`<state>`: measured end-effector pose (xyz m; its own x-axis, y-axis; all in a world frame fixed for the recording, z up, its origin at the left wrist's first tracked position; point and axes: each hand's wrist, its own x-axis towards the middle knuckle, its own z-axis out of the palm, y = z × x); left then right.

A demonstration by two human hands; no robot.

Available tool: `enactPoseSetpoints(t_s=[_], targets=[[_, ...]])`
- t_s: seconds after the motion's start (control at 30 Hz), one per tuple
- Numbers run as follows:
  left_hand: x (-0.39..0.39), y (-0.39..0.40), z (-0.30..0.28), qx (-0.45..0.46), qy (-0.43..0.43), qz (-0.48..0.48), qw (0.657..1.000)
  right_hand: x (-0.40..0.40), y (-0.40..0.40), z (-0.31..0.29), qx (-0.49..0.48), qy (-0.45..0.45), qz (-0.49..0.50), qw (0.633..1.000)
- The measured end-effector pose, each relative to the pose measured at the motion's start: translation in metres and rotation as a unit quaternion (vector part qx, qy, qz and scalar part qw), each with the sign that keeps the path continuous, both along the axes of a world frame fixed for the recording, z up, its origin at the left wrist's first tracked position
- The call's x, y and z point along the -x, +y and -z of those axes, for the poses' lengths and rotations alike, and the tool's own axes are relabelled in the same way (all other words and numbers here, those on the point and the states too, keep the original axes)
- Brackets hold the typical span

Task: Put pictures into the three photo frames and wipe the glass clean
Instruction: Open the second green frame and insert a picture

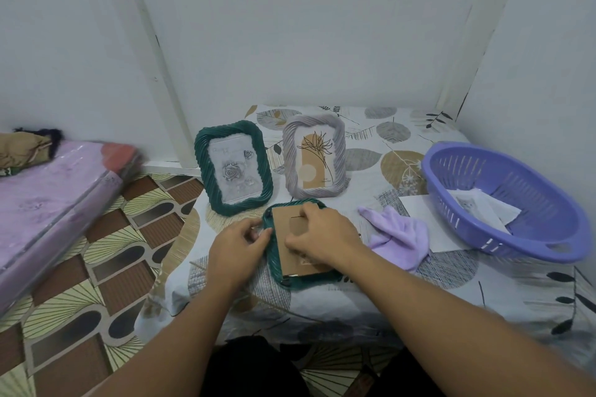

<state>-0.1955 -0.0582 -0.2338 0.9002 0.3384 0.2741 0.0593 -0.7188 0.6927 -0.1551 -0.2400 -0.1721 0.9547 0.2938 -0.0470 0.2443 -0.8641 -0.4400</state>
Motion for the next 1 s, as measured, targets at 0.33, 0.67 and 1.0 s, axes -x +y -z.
enactPoseSetpoints(t_s=[0.33,0.67,1.0], targets=[[0.004,-0.002,-0.004,0.026,0.013,-0.009,1.0,-0.001,-0.004,-0.008,-0.036,-0.002,0.004,0.999],[-0.001,0.003,-0.018,0.093,0.01,0.04,0.995,-0.006,-0.004,-0.016,-0.053,-0.018,0.009,0.998],[-0.012,-0.019,-0.05,0.294,0.145,0.068,0.942,-0.008,-0.01,-0.014,-0.061,-0.022,0.013,0.998]])
